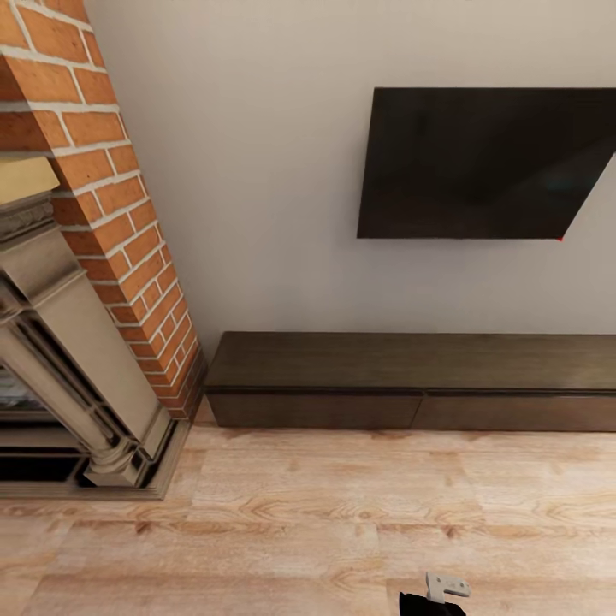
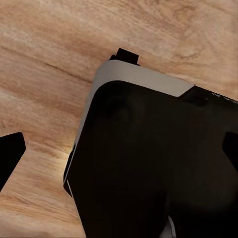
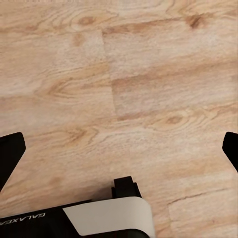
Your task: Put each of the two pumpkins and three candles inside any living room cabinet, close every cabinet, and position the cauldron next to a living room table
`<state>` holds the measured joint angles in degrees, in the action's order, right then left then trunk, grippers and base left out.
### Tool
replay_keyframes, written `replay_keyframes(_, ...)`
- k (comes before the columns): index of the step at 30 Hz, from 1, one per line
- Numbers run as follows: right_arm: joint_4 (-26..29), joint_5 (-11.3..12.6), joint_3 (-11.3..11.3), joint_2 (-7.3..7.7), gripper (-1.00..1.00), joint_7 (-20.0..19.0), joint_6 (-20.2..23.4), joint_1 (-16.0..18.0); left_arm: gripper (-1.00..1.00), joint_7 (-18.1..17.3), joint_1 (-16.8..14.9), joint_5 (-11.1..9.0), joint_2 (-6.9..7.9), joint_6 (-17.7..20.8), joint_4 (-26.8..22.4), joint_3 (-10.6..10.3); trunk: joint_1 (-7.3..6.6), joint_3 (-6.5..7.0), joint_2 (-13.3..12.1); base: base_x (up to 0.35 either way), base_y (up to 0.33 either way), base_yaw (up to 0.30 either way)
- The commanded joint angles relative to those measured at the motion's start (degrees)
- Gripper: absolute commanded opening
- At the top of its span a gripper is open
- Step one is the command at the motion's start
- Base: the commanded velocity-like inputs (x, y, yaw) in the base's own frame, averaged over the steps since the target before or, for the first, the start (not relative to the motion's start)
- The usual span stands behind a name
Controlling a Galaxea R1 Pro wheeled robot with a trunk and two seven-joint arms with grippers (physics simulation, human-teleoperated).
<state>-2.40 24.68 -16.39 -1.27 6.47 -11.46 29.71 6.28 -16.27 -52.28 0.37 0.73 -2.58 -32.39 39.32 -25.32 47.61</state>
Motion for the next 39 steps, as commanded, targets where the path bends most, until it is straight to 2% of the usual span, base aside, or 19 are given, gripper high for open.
replay_keyframes(1, -0.24, 0.45, -0.48, -0.05, 1.0, 0.04, -0.36, 0.09, 1.0, 0.31, 0.01, -0.44, 0.01, 0.1, -0.16, -0.49, -0.22, 0.13, -0.37, 0.0, 0.0, 0.0)
replay_keyframes(10, -0.24, 0.21, -0.56, -0.34, 1.0, -0.41, -0.5, -0.09, 1.0, 0.31, 0.01, -0.5, -0.06, 0.09, -0.17, -0.47, -2.2, 1.74, -3.98, 0.0, 0.0, 0.0)
replay_keyframes(20, -0.32, 0.27, -0.48, -0.05, 1.0, -0.42, -0.06, -4.87, 1.0, 0.61, 0.39, -0.49, 0.76, -0.5, 1.55, -0.3, -4.39, 3.54, -7.99, 0.0, 0.0, 0.0)
replay_keyframes(26, -0.32, 0.28, -0.53, 0.03, 1.0, -0.4, 0.21, -8.98, 1.0, 1.09, 0.93, -0.26, 1.05, -0.61, 1.54, -0.51, -5.71, 4.62, -10.4, 0.0, 0.0, 0.0)
replay_keyframes(33, -0.48, 0.31, -0.51, 0.1, 1.0, 0.05, 7.65, -10.61, 1.0, 1.3, 1.59, -0.07, 1.18, -0.64, 1.51, -0.7, -7.25, 5.87, -13.21, 0.0, 0.0, 0.0)
replay_keyframes(37, -0.41, 0.31, -0.51, 0.12, 1.0, 0.18, 8.9, -11.48, 1.0, 1.35, 2.49, 0.36, 1.14, -0.65, 1.47, -0.8, -8.13, 6.59, -14.81, 0.0, 0.0, 0.0)
replay_keyframes(39, -0.28, 0.35, -0.48, 0.04, 1.0, 0.15, 8.9, -11.63, 1.0, 1.36, 2.77, 0.48, 1.16, -0.69, 1.45, -0.82, -8.13, 6.59, -14.81, 0.0, 0.0, 0.0)
